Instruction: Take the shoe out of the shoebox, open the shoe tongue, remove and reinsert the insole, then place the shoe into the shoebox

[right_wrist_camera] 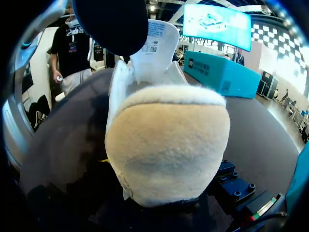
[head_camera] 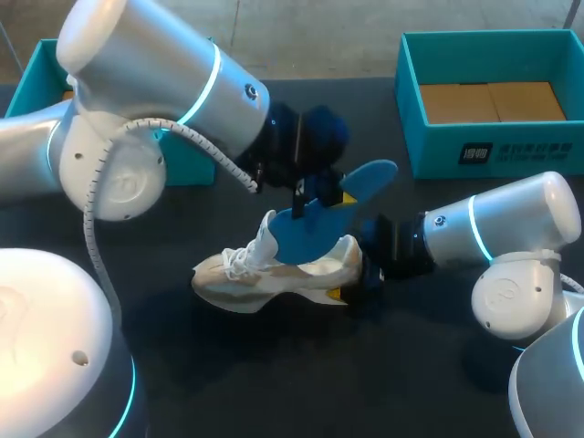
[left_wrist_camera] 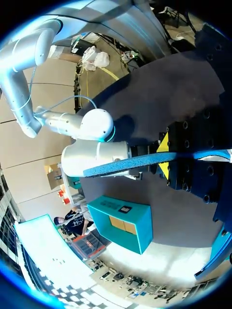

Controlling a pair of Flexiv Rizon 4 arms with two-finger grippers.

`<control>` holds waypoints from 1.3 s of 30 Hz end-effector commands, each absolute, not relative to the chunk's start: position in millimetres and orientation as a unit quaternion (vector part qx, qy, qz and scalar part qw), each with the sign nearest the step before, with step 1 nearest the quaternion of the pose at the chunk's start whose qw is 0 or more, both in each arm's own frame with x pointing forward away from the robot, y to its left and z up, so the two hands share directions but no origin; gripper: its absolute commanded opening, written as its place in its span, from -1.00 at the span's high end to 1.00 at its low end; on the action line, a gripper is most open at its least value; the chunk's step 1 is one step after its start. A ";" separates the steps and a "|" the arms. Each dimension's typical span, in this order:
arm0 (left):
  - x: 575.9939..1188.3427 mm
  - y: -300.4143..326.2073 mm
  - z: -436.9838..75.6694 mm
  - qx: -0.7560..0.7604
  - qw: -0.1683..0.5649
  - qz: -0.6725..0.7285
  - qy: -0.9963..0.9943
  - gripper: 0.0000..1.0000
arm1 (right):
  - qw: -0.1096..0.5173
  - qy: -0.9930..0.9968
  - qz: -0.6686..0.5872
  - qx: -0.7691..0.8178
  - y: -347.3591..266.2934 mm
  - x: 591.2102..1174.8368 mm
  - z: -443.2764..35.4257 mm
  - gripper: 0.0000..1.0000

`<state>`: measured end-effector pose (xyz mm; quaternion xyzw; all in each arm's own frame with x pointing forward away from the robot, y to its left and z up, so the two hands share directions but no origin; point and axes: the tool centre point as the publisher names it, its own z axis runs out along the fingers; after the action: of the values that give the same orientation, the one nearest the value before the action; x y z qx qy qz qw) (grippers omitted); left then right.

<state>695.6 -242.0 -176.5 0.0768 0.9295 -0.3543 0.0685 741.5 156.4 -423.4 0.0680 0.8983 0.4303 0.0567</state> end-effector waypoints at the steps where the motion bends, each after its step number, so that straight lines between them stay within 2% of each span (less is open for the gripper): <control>1: 695.2 -238.5 -174.5 0.070 0.067 -0.360 0.928 1.00 | 0.058 0.900 0.427 0.069 157.9 739.7 -424.1 1.00; 10: 694.3 -242.2 -121.8 -0.011 0.022 -0.433 0.901 1.00 | 0.058 0.900 0.427 0.069 157.9 739.7 -424.1 1.00; 30: 672.2 -238.3 -64.1 -0.148 -0.141 -0.521 0.829 1.00 | 0.058 0.900 0.427 0.069 157.9 739.7 -424.1 1.00; 39: 672.7 -239.8 -33.5 -0.180 -0.283 -0.599 0.727 1.00 | 0.058 0.900 0.427 0.069 157.9 739.7 -424.1 1.00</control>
<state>672.6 -242.8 -29.2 -0.1839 0.7714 -0.5635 -0.2314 741.5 156.4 -423.5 0.0680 0.8983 0.4303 0.0567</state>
